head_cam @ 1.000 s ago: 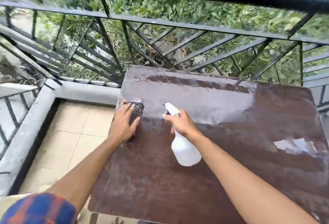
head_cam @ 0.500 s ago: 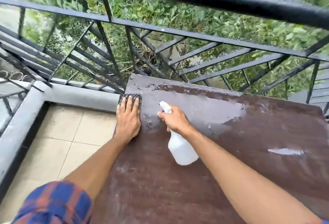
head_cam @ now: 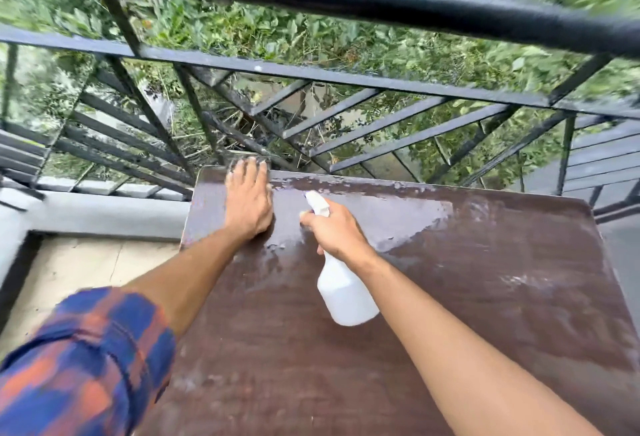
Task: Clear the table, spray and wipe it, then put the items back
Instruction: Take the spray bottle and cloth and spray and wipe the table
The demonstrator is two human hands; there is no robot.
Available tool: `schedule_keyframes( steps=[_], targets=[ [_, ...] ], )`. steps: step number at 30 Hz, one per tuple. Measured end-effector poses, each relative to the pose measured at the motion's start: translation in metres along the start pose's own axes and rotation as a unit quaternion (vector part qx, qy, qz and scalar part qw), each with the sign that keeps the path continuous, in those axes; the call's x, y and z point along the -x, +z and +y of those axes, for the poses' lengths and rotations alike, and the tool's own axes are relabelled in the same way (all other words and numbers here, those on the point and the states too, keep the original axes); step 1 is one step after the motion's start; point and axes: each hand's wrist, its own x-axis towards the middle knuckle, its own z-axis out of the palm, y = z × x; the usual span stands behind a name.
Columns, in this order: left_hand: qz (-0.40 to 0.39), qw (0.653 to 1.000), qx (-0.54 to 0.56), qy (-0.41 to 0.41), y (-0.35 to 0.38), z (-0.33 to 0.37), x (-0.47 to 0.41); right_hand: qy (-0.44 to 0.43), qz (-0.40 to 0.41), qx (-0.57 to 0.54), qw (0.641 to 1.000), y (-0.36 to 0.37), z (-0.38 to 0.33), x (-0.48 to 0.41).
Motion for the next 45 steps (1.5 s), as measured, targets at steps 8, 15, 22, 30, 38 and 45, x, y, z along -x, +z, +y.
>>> schedule_keyframes(
  steps=[8, 15, 22, 30, 38, 45],
  targets=[
    [-0.095, 0.981, 0.003, 0.171, 0.013, 0.185, 0.022, 0.055, 0.125, -0.069, 0.988, -0.081, 0.067, 0.0],
    [-0.066, 0.974, -0.017, 0.216, 0.024, 0.242, 0.0, 0.058, 0.159, -0.08, 0.982, -0.15, 0.107, 0.0],
    [-0.081, 0.976, -0.007, 0.205, 0.045, 0.244, -0.012, 0.059, 0.144, -0.084, 0.984, -0.159, 0.129, -0.001],
    [-0.04, 0.984, 0.015, 0.171, 0.035, 0.203, -0.017, 0.046, 0.095, -0.056, 0.993, -0.119, 0.111, -0.011],
    [0.042, 0.998, 0.009, -0.041, -0.004, -0.031, 0.007, 0.013, 0.036, -0.025, 0.999, -0.053, 0.071, -0.003],
    [0.083, 0.984, 0.051, -0.147, -0.006, -0.079, 0.092, 0.003, 0.005, -0.049, 0.999, -0.015, 0.052, 0.016]
  ],
)
